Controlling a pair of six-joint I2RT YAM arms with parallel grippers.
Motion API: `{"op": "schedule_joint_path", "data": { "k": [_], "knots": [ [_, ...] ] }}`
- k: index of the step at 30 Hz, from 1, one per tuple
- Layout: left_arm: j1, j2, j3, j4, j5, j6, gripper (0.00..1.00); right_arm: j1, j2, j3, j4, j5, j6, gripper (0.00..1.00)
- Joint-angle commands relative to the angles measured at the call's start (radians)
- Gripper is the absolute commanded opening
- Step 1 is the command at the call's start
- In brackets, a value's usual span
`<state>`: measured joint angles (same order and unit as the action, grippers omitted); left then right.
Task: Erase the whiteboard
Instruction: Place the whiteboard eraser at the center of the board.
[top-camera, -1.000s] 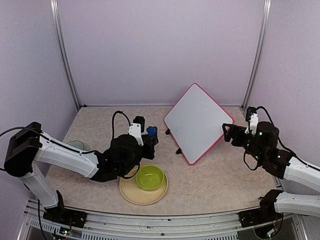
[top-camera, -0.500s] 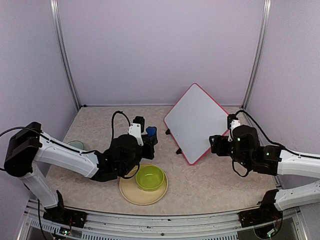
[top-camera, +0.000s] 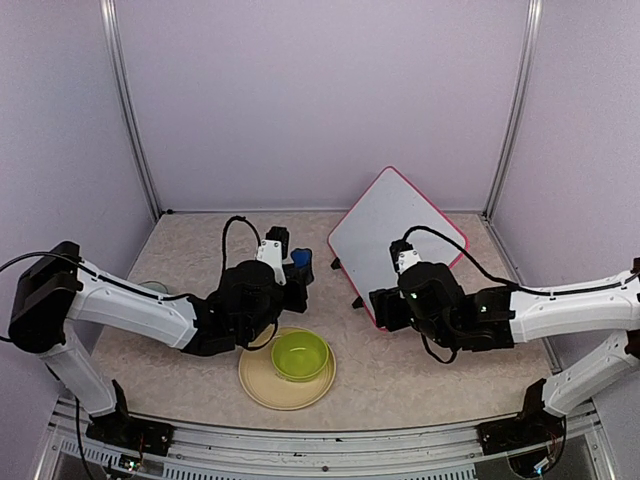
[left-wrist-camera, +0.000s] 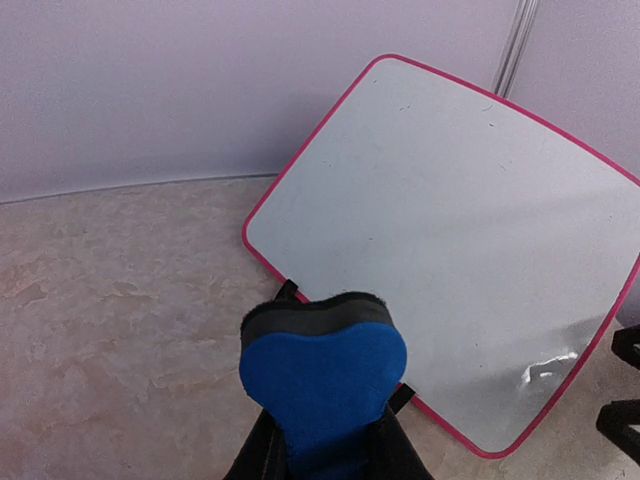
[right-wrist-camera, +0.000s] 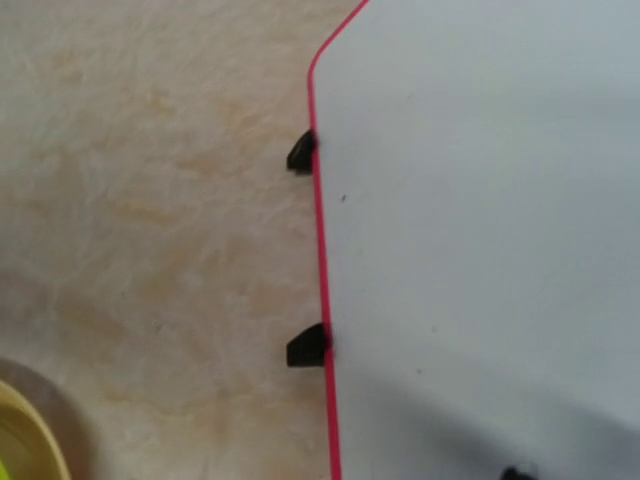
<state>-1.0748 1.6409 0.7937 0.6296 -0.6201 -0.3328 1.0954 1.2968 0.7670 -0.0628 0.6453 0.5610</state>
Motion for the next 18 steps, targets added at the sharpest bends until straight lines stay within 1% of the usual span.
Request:
{"op": "schedule_joint_path", "data": {
  "k": [1, 4, 6, 9, 13, 18],
  "knots": [
    [0.054, -0.017, 0.071, -0.084, 0.083, 0.02, 0.03, 0.008, 0.06, 0.05, 0.062, -0.018, -0.156, 0.76],
    [0.085, -0.019, 0.077, -0.125, 0.141, 0.008, 0.03, -0.006, 0.075, 0.081, 0.086, -0.055, -0.289, 0.78],
    [0.104, -0.022, 0.074, -0.137, 0.165, -0.01, 0.03, -0.032, 0.09, 0.115, 0.062, -0.115, -0.344, 0.79],
    [0.129, -0.023, 0.081, -0.177, 0.161, -0.047, 0.03, -0.067, 0.092, 0.141, 0.037, -0.143, -0.374, 0.8],
    [0.191, 0.001, 0.139, -0.361, 0.136, -0.154, 0.03, -0.115, 0.061, 0.118, 0.057, -0.23, -0.38, 0.8],
    [0.31, 0.047, 0.178, -0.517, 0.218, -0.241, 0.03, -0.141, 0.035, 0.083, 0.071, -0.243, -0.364, 0.8]
  ]
}}
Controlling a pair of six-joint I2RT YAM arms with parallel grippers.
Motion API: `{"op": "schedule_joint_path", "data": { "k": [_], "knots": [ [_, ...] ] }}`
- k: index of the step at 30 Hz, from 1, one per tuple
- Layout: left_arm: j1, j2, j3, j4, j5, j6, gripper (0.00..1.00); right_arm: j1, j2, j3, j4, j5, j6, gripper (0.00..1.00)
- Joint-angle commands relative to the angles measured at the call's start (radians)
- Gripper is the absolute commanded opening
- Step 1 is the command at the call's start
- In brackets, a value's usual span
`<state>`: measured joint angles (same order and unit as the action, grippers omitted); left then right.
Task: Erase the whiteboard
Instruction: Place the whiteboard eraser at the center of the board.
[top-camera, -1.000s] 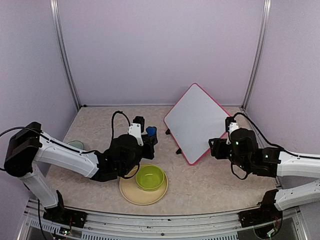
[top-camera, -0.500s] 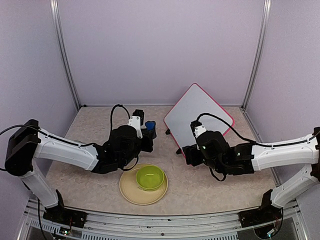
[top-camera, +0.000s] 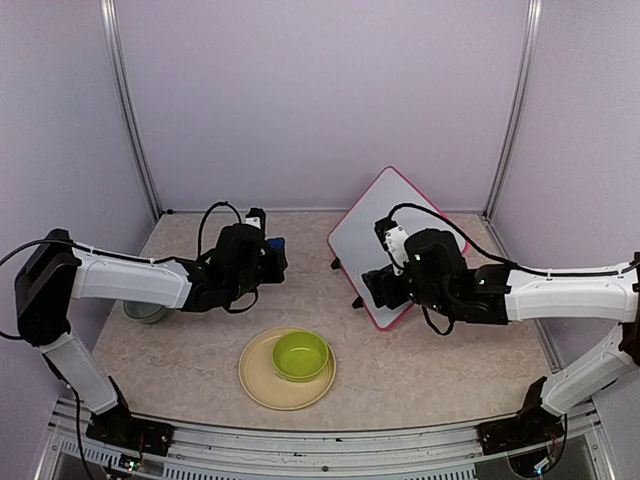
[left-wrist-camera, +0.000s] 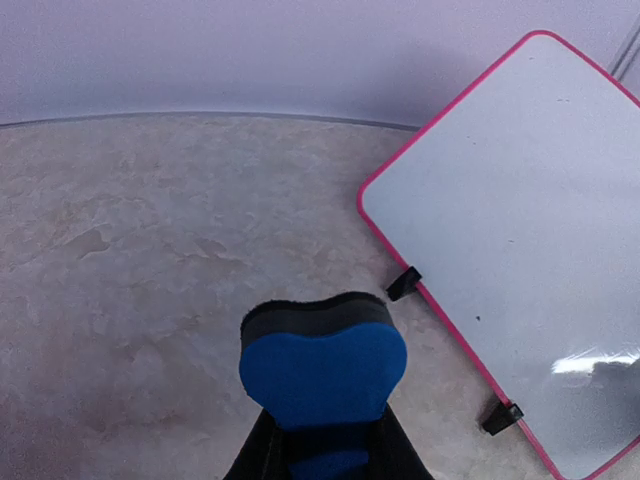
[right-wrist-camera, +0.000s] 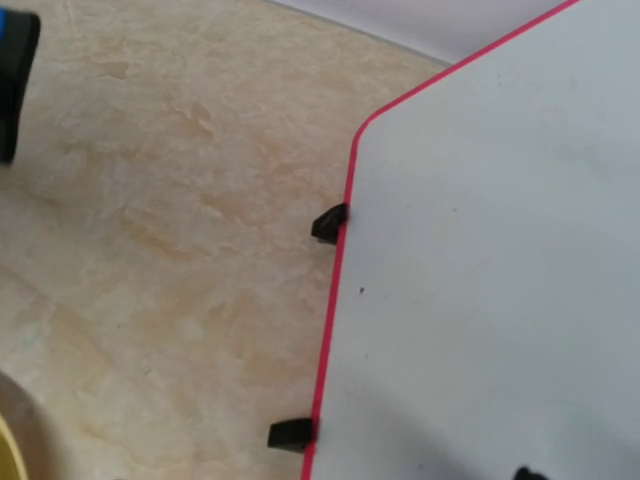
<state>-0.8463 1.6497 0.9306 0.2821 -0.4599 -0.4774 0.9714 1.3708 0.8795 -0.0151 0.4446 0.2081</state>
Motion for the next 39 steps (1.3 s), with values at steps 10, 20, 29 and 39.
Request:
{"op": "schedule_joint_path", "data": {
  "k": [10, 20, 29, 39],
  "knots": [
    [0.224, 0.182, 0.147, -0.329, 0.14, -0.135, 0.08, -0.03, -0.055, -0.061, 0.046, -0.057, -0.003, 0.8],
    [0.247, 0.291, 0.213, -0.363, 0.187, -0.144, 0.15, -0.04, -0.104, -0.11, 0.058, -0.052, 0.011, 0.8],
    [0.254, 0.312, 0.216, -0.354, 0.192, -0.153, 0.22, -0.047, -0.134, -0.133, 0.066, -0.052, 0.022, 0.8],
    [0.269, 0.355, 0.249, -0.368, 0.193, -0.154, 0.33, -0.051, -0.133, -0.137, 0.075, -0.057, 0.025, 0.8]
  ]
}}
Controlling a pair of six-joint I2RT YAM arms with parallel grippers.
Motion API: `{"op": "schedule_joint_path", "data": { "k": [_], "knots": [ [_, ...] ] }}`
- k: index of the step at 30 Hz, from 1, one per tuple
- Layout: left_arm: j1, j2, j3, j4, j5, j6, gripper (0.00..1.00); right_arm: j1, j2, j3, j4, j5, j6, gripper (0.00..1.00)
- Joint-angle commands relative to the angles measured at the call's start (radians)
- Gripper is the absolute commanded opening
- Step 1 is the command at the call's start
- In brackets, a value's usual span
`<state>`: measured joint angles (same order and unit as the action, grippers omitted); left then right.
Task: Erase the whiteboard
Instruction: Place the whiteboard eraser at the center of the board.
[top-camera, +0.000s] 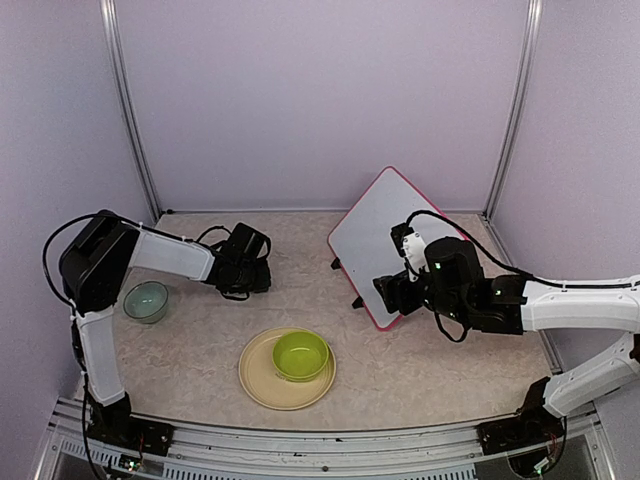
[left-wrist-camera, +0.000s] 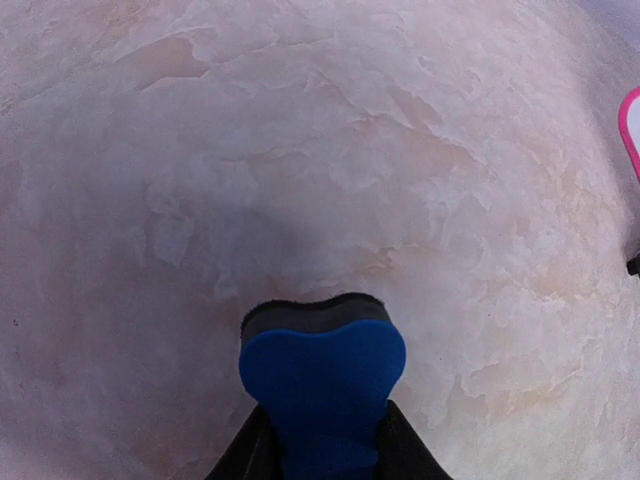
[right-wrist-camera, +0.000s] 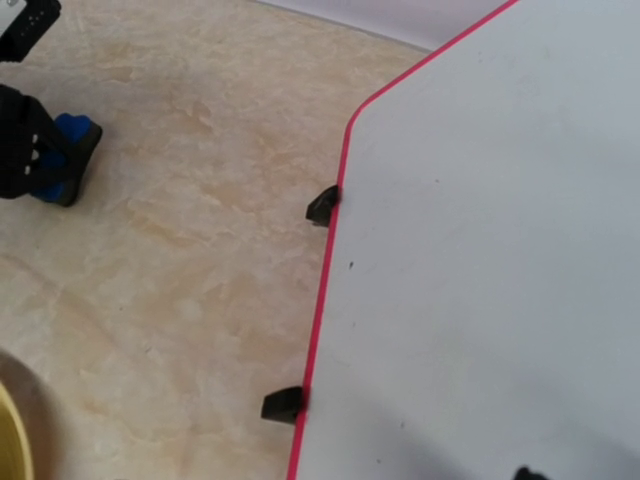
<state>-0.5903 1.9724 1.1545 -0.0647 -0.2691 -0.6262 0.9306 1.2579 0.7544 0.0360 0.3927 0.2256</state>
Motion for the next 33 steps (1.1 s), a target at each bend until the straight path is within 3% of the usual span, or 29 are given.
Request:
{"op": "schedule_joint_path", "data": {
  "k": [1, 3, 6, 15, 17, 24, 33],
  "knots": [
    [0.015, 0.036, 0.028, -0.022, 0.001, -0.004, 0.34, -0.011, -0.02, -0.013, 0.025, -0.006, 0.009, 0.8],
    [0.017, 0.039, 0.028, -0.02, 0.001, -0.007, 0.34, -0.012, -0.02, -0.013, 0.025, -0.008, 0.01, 0.8],
    [0.02, 0.044, 0.035, -0.019, 0.001, -0.007, 0.45, -0.012, -0.019, -0.013, 0.026, -0.01, 0.011, 0.8],
    [0.034, 0.061, 0.065, -0.039, 0.005, 0.003, 0.49, -0.015, -0.02, -0.016, 0.032, -0.016, 0.015, 0.8],
    [0.039, 0.064, 0.075, -0.042, 0.012, 0.006, 0.55, -0.015, -0.02, -0.016, 0.034, -0.016, 0.015, 0.8],
    [0.087, 0.091, 0.089, -0.03, 0.114, -0.009, 0.57, -0.018, -0.026, -0.023, 0.033, -0.019, 0.018, 0.8],
    [0.065, -0.142, -0.078, 0.136, 0.096, -0.003, 0.65, -0.022, -0.057, -0.023, 0.021, -0.018, 0.016, 0.8]
  ]
}}
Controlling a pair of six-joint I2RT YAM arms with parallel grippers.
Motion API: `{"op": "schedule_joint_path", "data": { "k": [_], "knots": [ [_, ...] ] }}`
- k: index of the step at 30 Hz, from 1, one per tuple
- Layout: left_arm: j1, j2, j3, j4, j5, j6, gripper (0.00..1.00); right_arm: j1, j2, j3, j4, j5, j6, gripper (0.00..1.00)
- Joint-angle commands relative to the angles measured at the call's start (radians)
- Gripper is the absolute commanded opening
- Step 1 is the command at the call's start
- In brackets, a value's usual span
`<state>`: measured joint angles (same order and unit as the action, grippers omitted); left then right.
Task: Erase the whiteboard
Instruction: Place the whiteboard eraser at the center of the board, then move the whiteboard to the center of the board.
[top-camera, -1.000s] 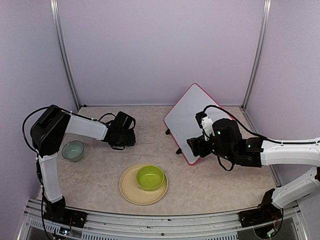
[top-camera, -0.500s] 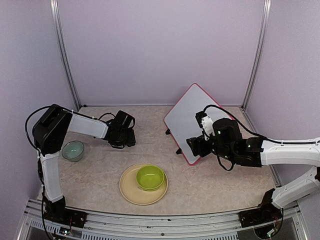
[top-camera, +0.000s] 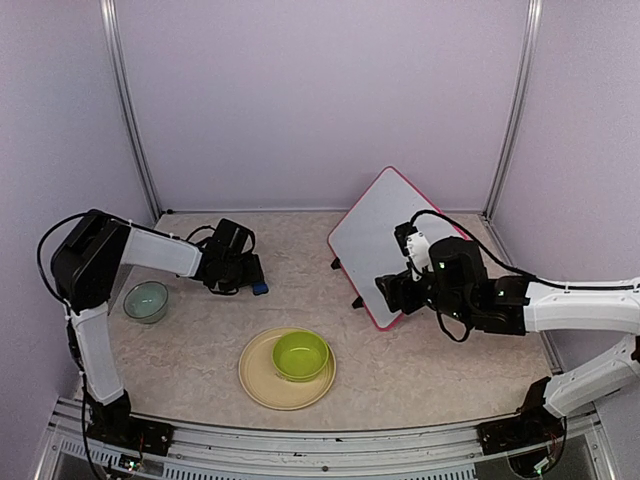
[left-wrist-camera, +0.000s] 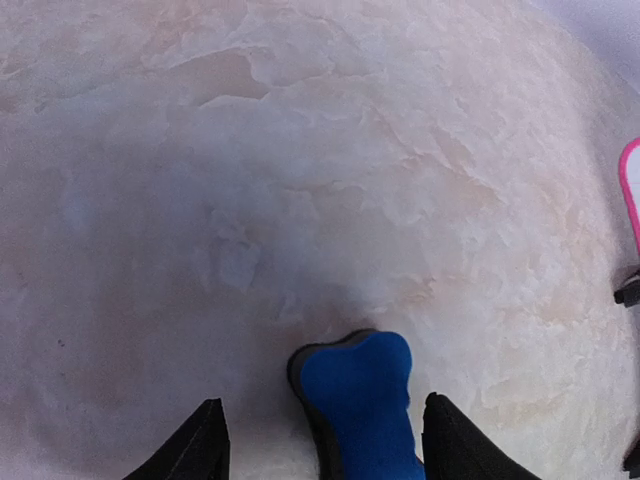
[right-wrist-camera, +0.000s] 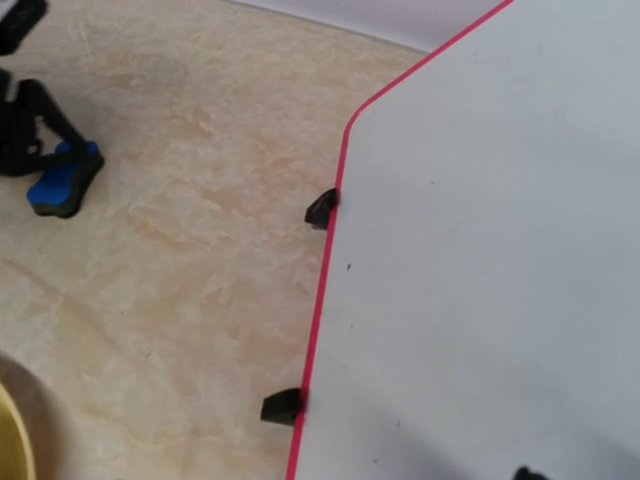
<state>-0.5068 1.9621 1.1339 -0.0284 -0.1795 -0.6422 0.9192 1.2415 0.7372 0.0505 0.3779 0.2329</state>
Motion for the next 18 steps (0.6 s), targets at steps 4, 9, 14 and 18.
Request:
{"op": "schedule_joint_path", "data": {
  "k": [4, 9, 14, 18],
  "knots": [
    [-0.078, -0.218, -0.108, 0.201, 0.067, 0.158, 0.99, -0.011, -0.091, 0.005, -0.027, -0.005, -0.003, 0.8],
    [-0.175, -0.221, -0.089, 0.244, 0.161, 0.375, 0.99, -0.015, -0.2, 0.007, -0.075, -0.025, -0.032, 0.81],
    [-0.272, -0.146, 0.006, 0.185, 0.294, 0.588, 0.99, -0.016, -0.332, 0.013, -0.124, -0.046, -0.065, 0.82],
    [-0.321, -0.015, 0.15, 0.044, 0.278, 0.692, 0.96, -0.016, -0.413, 0.027, -0.164, -0.02, -0.083, 0.82]
  ]
}}
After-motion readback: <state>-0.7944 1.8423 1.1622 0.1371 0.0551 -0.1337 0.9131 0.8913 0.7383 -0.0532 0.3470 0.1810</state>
